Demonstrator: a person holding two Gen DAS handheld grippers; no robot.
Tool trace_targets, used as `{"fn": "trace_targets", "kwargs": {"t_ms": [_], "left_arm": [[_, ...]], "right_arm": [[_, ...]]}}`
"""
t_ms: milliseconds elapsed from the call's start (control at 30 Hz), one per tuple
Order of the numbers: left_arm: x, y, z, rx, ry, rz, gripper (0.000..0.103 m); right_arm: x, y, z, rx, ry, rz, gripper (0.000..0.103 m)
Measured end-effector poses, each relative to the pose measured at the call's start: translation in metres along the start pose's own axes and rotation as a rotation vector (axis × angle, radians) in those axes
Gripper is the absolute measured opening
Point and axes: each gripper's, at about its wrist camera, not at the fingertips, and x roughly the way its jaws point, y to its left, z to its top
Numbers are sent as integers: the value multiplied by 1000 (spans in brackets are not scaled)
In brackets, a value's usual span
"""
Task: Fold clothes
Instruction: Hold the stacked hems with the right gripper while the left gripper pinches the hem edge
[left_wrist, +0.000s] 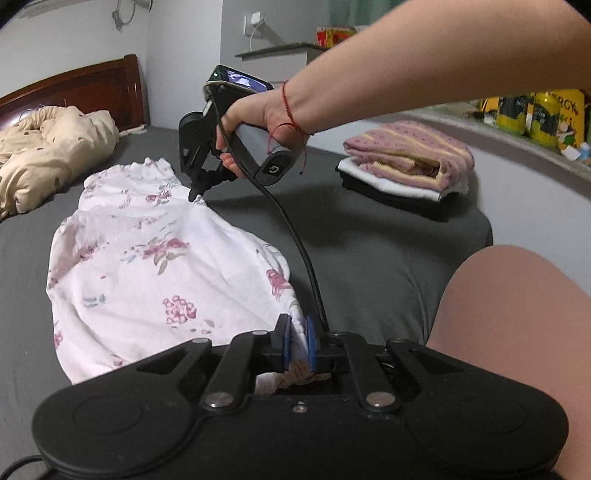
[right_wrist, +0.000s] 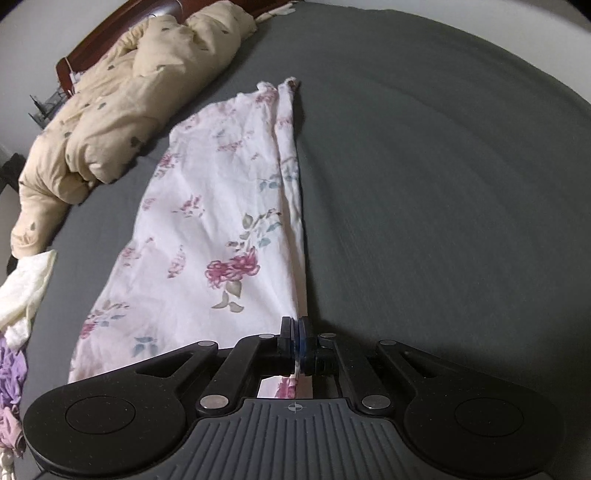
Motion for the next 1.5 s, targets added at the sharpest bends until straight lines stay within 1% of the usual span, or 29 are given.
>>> {"fn": "trace_targets", "kwargs": {"t_ms": [67,133,167,200,233,267,300,333,367,400,433,467,500,533,567,667,767,800,867,933,1000,1067,1233,1333,1433,1467,1500], "left_arm": [[3,-1,-1,-3,12,7,11],[2,-1,-3,-4,15,9,13],[2,-1,-3,-10,15,1,16],[0,1,-4,-24,15,-8,21],[-2,4,-4,-41,14,-17,24],[-7,7,-5,-46,8,-15,31],[-12,10,-6,-50,1,-13,37],[-17,13,-7,-55,-5,-11,40],[-22,16,-8,-59,-11,-9,46],[-27,19,-9,-64,-17,-7,53],[-32,23,-10,-68,-24,-4,57],[-39,26,-11,-71,-38,6,63],[-47,30,-12,-73,-51,17,67],[-57,37,-14,-75,-64,35,68],[-62,43,-17,-73,-57,66,70],[-75,62,-27,-67,-35,159,70],[-69,79,-37,-68,31,219,70],[-66,83,-38,-71,52,223,69],[-62,87,-40,-74,54,227,69],[-60,90,-41,-78,46,229,69],[-56,90,-39,-83,29,227,69],[-49,89,-39,-79,43,225,69],[-36,81,-48,-69,71,217,57],[-30,78,-49,-76,67,229,50],[-26,77,-48,-85,63,241,39],[-26,77,-48,-84,62,242,32],[-26,77,-47,-83,60,243,23]], "right_arm": [[1,-3,1,11,8,2,2],[-3,-4,2,10,1,12,6],[-6,-4,3,4,-3,11,16],[-10,-5,4,-1,-9,8,31],[-14,-6,5,-4,-17,5,40],[-19,-8,7,-1,-25,0,58],[-26,-10,7,6,-31,-2,65],[-32,-12,7,5,-29,8,65],[-38,-14,7,3,-25,20,65],[-45,-14,5,-7,-14,45,65],[-55,-14,0,-14,-3,75,65],[-65,-15,-7,-13,12,109,65],[-75,-16,-17,-5,26,145,65],[-84,-17,-27,3,40,179,65],[-93,-18,-40,13,51,200,65],[-116,-24,-86,50,84,211,65],[-135,-35,-130,109,100,222,65],[-140,-39,-145,130,117,210,65],[-146,-45,-167,153,148,169,65],[-151,-49,-188,168,171,167,65],[-151,-48,-202,169,193,168,65],[-150,-45,-214,160,210,171,65],[-145,-27,-224,62,202,144,65],[-140,-19,-234,36,209,169,65],[-137,-12,-240,18,187,166,63],[-135,-11,-242,16,192,170,47],[-133,-10,-244,15,197,173,37]]}}
